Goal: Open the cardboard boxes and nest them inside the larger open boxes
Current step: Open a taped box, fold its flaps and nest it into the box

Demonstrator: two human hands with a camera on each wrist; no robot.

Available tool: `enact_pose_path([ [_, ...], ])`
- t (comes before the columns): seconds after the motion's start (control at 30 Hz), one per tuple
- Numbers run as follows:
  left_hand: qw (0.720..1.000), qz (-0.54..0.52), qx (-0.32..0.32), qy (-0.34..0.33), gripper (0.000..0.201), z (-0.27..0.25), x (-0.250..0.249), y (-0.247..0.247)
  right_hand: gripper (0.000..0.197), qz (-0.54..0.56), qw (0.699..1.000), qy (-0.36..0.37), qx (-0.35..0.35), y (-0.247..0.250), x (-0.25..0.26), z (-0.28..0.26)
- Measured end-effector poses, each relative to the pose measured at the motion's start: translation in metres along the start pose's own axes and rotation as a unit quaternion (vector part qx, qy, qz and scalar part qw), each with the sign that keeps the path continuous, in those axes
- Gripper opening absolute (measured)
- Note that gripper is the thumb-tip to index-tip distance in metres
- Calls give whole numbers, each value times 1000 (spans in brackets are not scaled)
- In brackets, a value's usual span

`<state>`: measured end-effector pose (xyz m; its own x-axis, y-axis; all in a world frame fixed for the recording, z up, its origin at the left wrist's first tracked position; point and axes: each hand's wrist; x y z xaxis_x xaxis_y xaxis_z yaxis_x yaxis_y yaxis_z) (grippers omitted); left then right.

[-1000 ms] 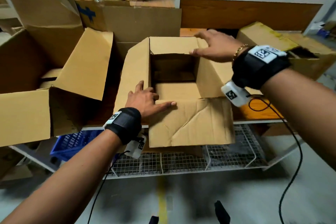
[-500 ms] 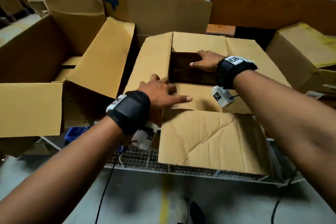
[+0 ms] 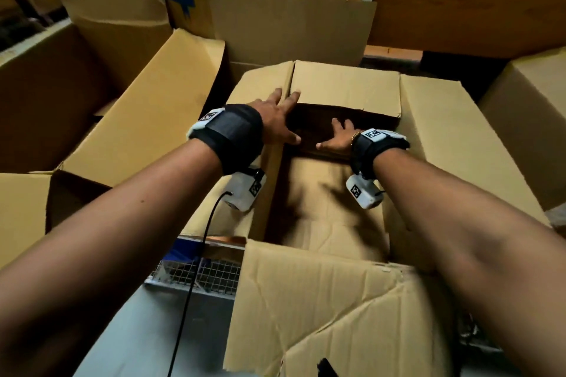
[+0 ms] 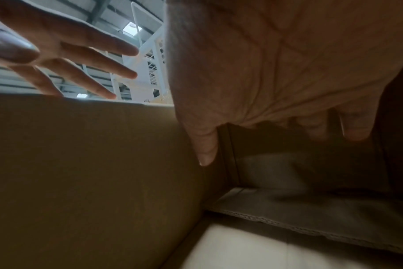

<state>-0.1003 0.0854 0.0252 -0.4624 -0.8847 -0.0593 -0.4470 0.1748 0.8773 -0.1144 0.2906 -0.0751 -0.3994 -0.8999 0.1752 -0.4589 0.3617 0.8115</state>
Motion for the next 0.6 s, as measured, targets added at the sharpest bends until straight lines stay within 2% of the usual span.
enact_pose_path([
  [0.17, 997, 61, 36, 20, 98, 21, -6, 14, 94, -21, 998, 2, -57, 20, -5, 7],
  [0.27, 992, 103, 70, 33, 81, 38, -8, 24, 88, -42, 992, 16, -116, 43, -5, 2],
  [0.37, 979, 169, 107, 51, 63, 42, -9, 31, 92, -60, 982, 28, -178, 73, -8, 3],
  [0.47, 977, 182, 106, 41, 67, 39, -3, 35, 96, -65, 980, 36, -184, 103, -10, 13],
  [0.6, 981, 160, 93, 50, 57, 32, 6, 30, 96, -55, 979, 38, -190, 128, -5, 30],
])
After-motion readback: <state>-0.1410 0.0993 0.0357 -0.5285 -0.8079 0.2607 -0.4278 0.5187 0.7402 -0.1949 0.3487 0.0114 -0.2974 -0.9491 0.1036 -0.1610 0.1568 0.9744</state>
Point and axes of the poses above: each hand's wrist, its own z-axis towards the middle knuckle, its own y-axis out of the back of the hand, x = y × z, and after that the axes turned 11 degrees about x, right-handed
